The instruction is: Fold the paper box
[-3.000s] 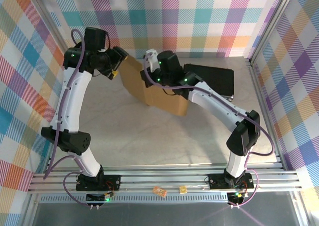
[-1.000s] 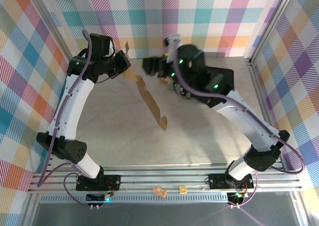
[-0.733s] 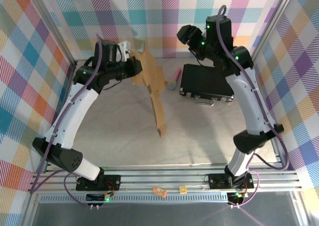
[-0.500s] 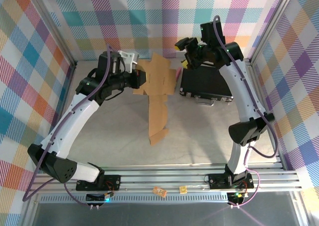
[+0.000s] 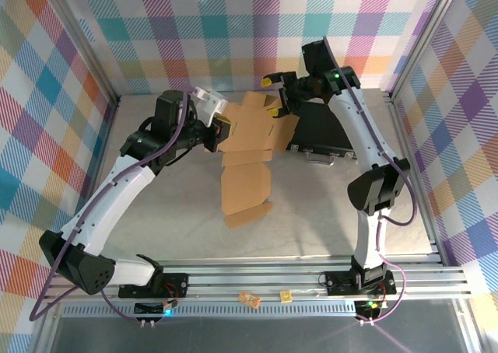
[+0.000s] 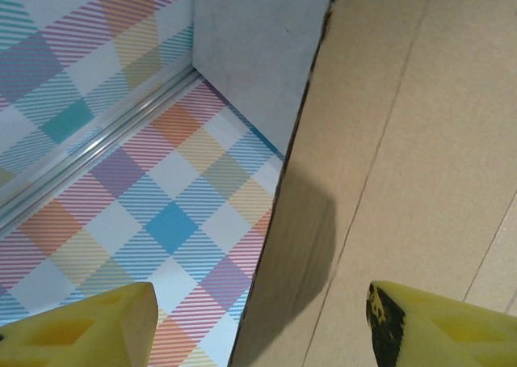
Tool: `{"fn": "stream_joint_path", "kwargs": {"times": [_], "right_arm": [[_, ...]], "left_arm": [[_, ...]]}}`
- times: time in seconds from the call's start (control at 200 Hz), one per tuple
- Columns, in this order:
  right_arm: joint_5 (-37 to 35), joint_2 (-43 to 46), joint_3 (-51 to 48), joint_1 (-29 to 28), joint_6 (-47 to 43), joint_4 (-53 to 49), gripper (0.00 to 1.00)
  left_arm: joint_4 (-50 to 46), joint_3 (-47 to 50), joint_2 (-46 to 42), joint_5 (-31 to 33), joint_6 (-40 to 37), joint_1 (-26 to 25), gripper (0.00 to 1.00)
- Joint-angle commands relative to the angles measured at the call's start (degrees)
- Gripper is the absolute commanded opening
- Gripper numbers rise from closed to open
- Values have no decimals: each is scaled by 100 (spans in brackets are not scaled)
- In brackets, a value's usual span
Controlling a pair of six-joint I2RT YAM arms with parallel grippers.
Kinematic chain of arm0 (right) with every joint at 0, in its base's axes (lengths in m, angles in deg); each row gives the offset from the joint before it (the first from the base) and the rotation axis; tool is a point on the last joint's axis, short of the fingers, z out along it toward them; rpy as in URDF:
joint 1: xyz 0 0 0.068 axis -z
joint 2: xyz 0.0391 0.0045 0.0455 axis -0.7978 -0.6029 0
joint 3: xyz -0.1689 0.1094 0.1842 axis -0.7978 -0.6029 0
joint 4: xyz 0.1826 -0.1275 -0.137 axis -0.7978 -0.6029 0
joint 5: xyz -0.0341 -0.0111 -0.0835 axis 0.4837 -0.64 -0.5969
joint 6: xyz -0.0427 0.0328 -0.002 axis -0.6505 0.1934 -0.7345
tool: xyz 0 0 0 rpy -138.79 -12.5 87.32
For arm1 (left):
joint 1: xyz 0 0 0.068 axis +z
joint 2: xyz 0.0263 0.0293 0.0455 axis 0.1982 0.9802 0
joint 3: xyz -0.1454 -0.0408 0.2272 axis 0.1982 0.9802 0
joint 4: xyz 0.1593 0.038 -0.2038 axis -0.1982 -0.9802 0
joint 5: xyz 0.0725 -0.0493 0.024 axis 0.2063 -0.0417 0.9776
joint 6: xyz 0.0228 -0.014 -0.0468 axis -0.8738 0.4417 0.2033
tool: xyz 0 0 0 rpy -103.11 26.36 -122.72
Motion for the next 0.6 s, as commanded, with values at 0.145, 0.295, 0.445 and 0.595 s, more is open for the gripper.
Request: {"fn": "stream_joint_path", "kwargs": {"times": [0.145,0.295,0.445,0.595], "right_arm": [[440,223,-529,-24,669,388,58],[579,181,-676,-54,868,615,49],[714,217,-923,-119,1078,866,42],[623,358,-1107,-153,1142,897,33]], "left_arm": [[237,201,-282,188,-381,-97,0],[273,312,-344,329,-408,-115,0],[291,418,-420,459,-441,-115,0],[374,532,-507,560,-381,-116,0]]}}
